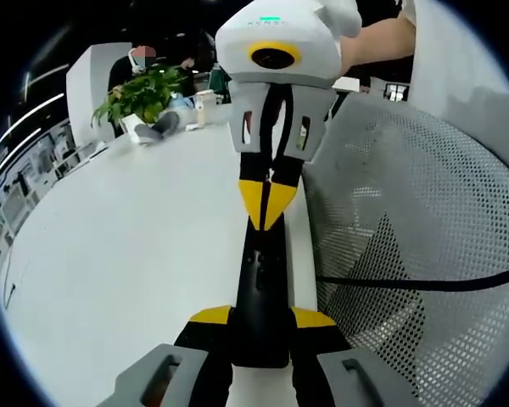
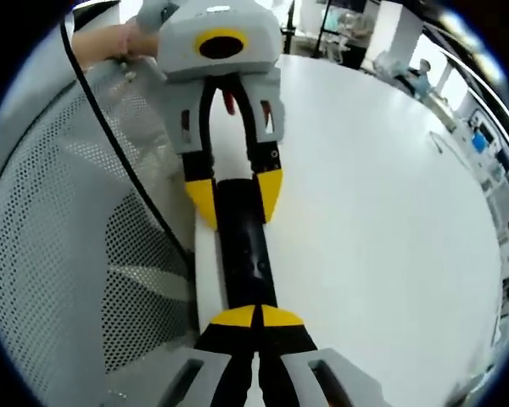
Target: Press the specified remote control buttons in sequence, fully releasing each button before pressing the next.
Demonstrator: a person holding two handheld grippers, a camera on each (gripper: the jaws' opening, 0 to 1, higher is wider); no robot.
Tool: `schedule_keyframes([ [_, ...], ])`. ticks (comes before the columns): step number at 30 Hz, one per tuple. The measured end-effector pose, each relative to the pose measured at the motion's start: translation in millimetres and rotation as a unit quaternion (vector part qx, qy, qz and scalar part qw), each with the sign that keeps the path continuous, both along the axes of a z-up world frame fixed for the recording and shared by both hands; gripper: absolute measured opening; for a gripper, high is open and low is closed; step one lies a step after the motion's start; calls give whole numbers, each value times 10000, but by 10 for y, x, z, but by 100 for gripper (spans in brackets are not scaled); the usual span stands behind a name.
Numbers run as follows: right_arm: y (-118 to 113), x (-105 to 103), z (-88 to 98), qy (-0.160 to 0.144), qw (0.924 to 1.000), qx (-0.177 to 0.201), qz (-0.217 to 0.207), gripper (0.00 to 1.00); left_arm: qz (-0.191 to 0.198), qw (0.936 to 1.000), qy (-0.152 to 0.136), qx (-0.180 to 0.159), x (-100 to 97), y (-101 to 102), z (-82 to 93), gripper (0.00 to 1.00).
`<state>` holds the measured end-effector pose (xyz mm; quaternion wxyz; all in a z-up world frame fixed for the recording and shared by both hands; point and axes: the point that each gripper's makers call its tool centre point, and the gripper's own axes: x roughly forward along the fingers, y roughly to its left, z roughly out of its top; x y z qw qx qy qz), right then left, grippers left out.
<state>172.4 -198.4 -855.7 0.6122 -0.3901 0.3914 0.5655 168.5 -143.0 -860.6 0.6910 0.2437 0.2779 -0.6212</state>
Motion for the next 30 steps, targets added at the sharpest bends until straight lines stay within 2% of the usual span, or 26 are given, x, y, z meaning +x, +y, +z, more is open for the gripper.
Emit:
schedule_keyframes([
  [4, -5, 16, 19, 227, 9977, 409, -490, 0, 6, 10000, 4, -2, 1, 1, 0, 24],
  [7, -12, -3, 27, 83, 9988, 418, -261, 0, 10, 10000, 6, -1, 0, 2, 0, 24],
  [10, -5, -10, 34, -9, 9985, 487, -244, 0, 12, 10000, 9, -4, -1, 3, 0, 24],
  [14, 57, -27, 68, 56, 9974, 657, -301, 0, 12, 10000, 10, -4, 0, 2, 1, 24],
  [20, 102, -28, 20, 147, 9980, 569, -228, 0, 11, 10000, 11, -5, 1, 1, 2, 24],
  [24, 98, -28, 20, 71, 9989, 447, -75, 0, 9, 10000, 11, -7, 2, 1, 2, 24],
  [30, 104, -8, 9, 204, 9995, 231, -28, 0, 2, 10000, 14, -10, 2, 0, 1, 24],
])
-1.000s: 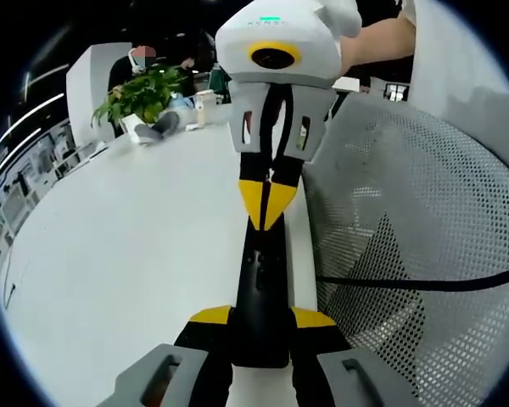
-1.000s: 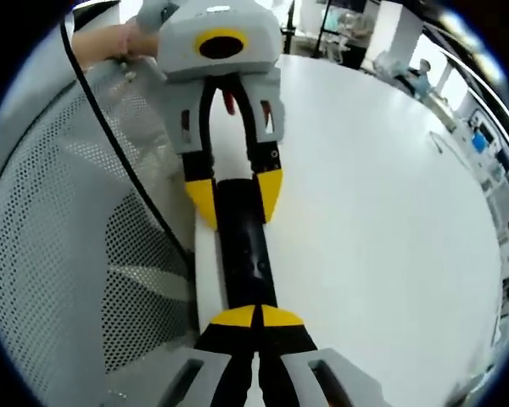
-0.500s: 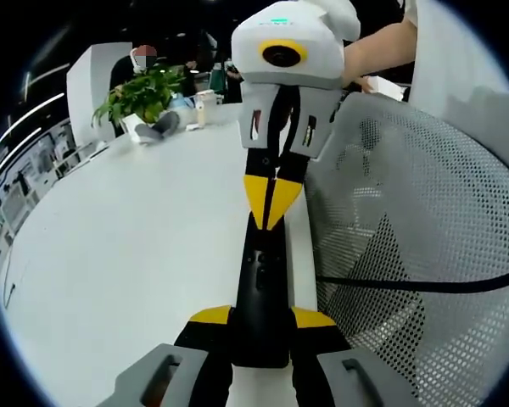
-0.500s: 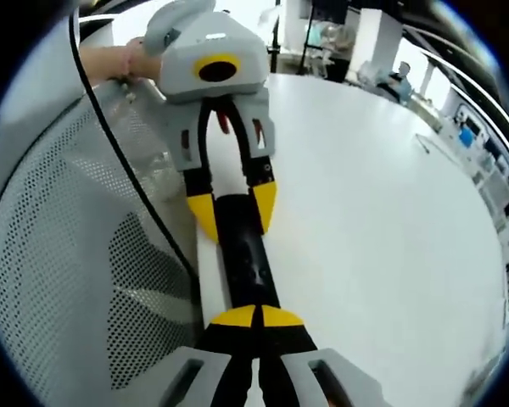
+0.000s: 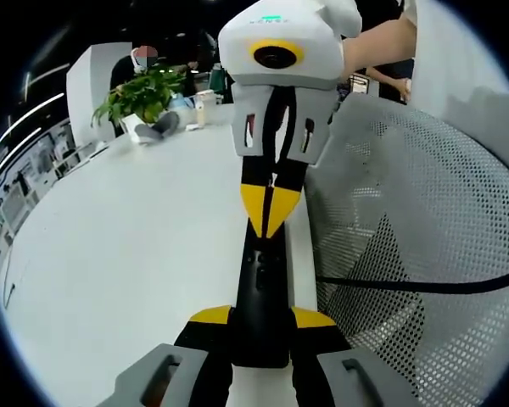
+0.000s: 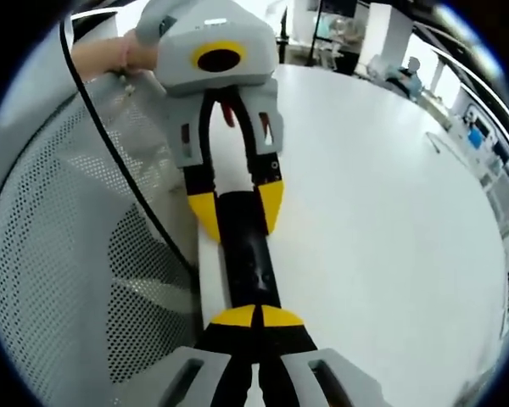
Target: Press the specified remote control buttons in sequence, fully releasing each button before pressing the next.
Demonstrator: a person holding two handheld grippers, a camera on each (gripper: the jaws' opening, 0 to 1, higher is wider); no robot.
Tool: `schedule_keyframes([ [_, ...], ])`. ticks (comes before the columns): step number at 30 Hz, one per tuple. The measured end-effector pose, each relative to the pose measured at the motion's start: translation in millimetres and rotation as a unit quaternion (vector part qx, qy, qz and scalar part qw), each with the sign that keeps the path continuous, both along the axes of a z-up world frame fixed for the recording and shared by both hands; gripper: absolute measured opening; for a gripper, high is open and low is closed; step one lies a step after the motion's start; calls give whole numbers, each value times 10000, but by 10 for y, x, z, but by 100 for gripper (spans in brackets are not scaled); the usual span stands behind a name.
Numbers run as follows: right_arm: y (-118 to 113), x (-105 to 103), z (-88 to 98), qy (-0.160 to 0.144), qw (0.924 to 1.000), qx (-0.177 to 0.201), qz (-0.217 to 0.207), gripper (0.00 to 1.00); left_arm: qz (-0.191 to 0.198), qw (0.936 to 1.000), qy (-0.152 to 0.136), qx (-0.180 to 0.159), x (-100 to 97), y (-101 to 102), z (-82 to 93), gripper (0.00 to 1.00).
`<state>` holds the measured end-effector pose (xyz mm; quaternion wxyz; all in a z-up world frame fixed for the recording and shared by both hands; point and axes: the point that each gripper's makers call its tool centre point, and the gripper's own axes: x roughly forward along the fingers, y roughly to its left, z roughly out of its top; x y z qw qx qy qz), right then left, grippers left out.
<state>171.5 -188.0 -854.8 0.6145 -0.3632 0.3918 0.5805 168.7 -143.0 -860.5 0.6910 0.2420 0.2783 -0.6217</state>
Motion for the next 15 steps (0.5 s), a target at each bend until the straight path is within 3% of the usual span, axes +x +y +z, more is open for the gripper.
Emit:
schedule_keyframes([
  [5, -18, -2, 3, 92, 9999, 69, -33, 0, -4, 10000, -2, 3, -1, -1, 0, 24],
  [9, -21, -5, 28, 347, 9988, 188, -272, 0, 8, 10000, -2, 4, -2, 0, 2, 24],
  [15, 0, -25, 76, 266, 9992, 239, -204, 0, 7, 10000, 0, 3, -1, 1, 1, 24],
])
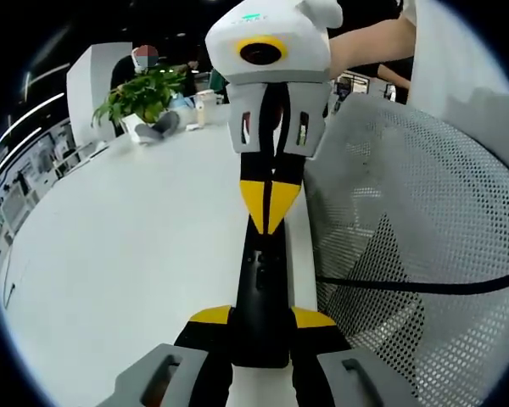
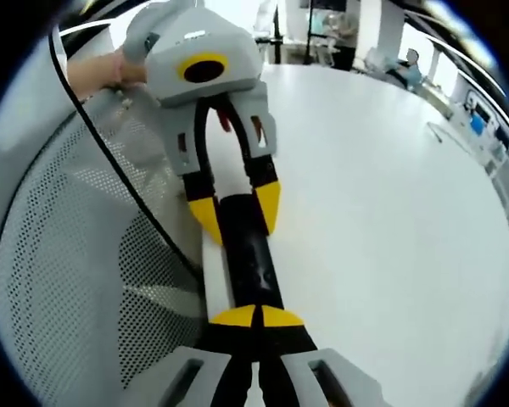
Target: Press the specified remote control buttons in sequence, fully releasing each button before pressing the next.
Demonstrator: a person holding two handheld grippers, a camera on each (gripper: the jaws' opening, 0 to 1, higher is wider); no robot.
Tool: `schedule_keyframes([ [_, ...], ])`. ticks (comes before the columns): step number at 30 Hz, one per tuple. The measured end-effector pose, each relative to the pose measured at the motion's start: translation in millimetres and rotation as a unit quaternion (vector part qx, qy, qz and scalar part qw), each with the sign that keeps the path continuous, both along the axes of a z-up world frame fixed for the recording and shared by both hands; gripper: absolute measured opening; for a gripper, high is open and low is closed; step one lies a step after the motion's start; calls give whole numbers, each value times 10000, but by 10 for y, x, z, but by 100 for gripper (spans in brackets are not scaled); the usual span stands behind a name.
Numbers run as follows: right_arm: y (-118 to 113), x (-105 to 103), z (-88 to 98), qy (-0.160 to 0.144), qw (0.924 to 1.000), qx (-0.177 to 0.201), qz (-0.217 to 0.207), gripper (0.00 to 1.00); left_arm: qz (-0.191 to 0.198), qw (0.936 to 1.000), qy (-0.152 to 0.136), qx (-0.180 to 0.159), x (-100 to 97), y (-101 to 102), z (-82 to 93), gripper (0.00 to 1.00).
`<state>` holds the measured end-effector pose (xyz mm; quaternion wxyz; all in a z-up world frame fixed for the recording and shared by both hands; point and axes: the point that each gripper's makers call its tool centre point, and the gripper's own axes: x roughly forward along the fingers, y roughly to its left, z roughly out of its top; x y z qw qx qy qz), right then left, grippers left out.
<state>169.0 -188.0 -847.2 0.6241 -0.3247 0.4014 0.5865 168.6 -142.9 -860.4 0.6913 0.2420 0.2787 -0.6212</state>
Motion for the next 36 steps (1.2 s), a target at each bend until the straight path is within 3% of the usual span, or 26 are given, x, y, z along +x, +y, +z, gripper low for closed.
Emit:
schedule_keyframes([
  [24, 86, 5, -73, -240, 9994, -151, 217, 0, 6, 10000, 4, 10, 0, 0, -3, 24],
  [32, 150, -14, 18, -427, 9989, 163, -59, 0, 32, 10000, 38, -10, 1, 1, -2, 24],
  [36, 175, -102, 0, -416, 9990, 150, 47, 0, 25, 10000, 29, -2, 0, 2, -2, 24],
])
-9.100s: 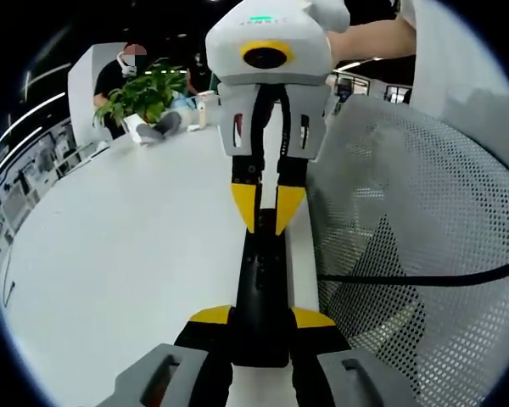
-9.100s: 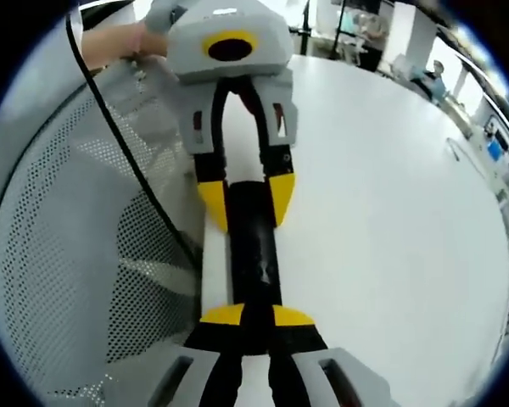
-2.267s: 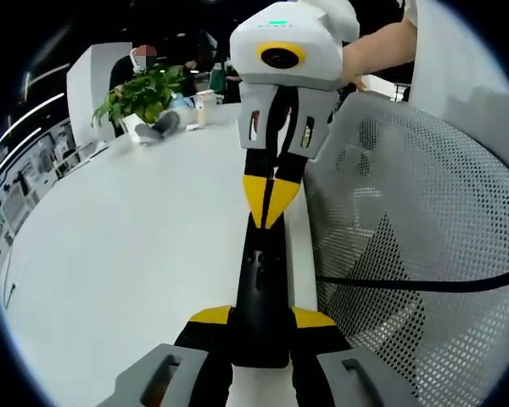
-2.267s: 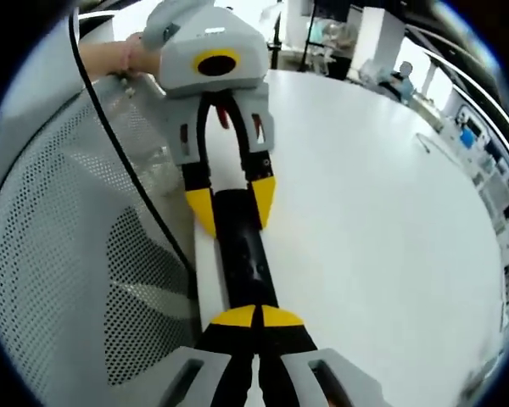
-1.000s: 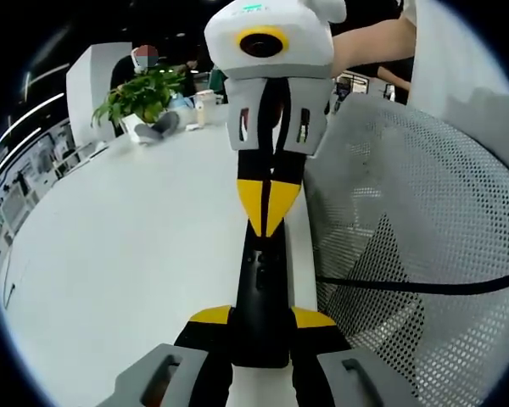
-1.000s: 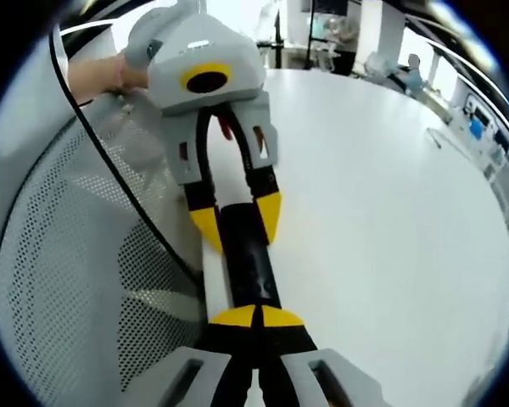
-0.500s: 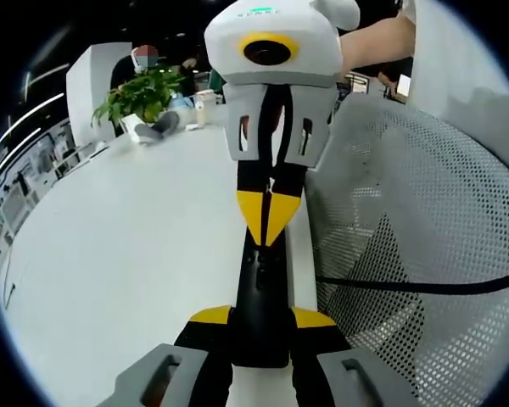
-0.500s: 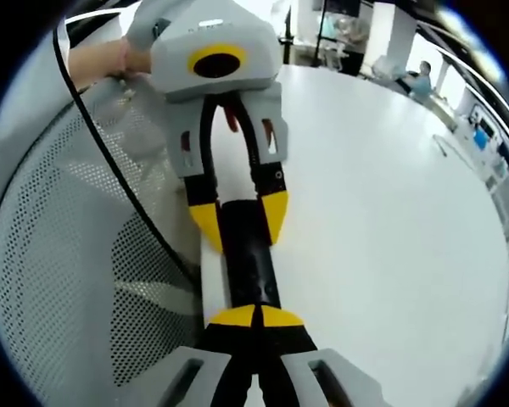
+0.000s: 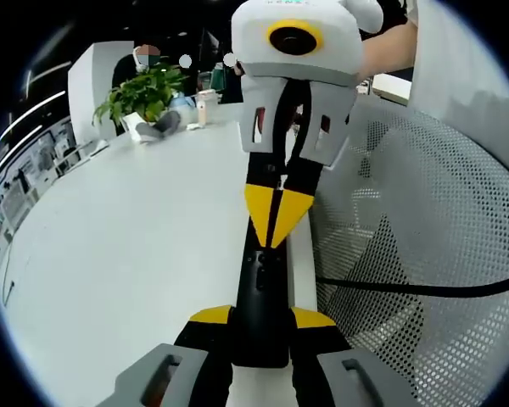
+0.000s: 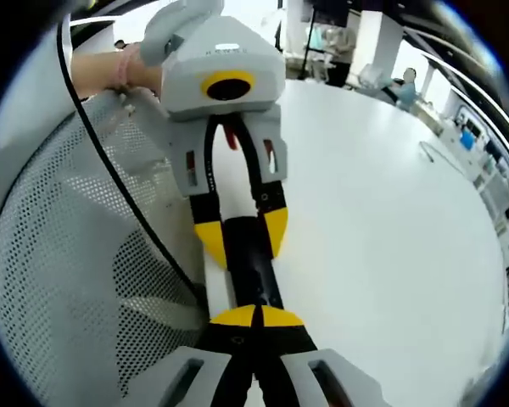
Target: Press the specified remote control buttons in sequence, fully releasing each button before pressing the next.
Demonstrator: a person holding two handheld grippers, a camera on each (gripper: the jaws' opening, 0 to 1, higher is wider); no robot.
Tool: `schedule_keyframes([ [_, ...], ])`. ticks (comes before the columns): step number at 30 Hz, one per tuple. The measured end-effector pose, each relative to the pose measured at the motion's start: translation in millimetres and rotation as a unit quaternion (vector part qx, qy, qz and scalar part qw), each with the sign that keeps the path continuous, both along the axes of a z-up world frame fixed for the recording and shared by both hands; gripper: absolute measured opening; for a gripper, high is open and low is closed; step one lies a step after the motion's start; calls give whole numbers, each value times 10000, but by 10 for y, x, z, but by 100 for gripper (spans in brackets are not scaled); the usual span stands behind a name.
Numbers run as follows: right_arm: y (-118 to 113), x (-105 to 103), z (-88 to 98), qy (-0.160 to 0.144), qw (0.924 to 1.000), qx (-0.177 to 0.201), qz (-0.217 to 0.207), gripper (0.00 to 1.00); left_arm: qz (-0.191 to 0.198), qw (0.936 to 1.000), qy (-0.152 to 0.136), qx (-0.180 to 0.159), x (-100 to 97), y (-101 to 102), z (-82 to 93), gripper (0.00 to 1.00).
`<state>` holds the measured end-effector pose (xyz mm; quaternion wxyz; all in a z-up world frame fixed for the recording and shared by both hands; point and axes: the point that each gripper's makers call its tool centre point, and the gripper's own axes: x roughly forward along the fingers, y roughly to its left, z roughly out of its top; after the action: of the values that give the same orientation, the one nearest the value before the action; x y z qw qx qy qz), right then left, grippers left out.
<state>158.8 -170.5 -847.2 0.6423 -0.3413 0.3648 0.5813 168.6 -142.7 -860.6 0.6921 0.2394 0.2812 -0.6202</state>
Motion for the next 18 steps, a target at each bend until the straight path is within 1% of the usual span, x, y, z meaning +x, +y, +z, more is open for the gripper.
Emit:
schedule_keyframes([
  [3, 5, -32, -38, -84, 9998, -85, 149, 0, 1, 10000, 7, -5, 0, 1, 1, 24],
  [6, 29, -51, -59, -63, 9998, -104, 186, 0, 2, 10000, 4, -9, -1, 1, 1, 24],
  [18, 45, -55, -71, -415, 9971, -307, 557, 0, -23, 10000, 5, -1, -6, 1, 5, 24],
])
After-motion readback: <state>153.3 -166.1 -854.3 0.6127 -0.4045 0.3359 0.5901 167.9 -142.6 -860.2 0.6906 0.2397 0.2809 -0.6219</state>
